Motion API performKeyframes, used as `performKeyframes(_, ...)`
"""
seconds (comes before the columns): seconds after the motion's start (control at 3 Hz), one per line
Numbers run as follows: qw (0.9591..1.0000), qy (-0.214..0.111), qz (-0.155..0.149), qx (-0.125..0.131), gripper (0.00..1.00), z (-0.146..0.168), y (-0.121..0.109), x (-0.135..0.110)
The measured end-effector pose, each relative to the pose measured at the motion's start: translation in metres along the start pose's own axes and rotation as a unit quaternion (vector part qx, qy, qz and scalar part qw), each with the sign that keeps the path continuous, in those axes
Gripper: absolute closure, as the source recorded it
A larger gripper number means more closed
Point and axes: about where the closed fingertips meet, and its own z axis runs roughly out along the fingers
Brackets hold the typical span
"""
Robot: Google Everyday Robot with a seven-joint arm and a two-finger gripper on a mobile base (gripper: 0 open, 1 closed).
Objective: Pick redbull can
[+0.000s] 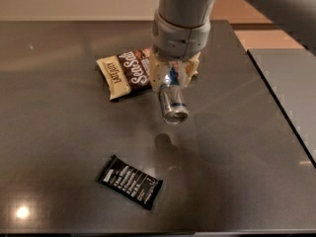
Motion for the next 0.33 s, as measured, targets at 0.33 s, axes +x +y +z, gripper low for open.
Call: performKeyframes(0.33,1.0000,0.000,0.000,0.000,1.00,0.0000,0.0001,-0.0001)
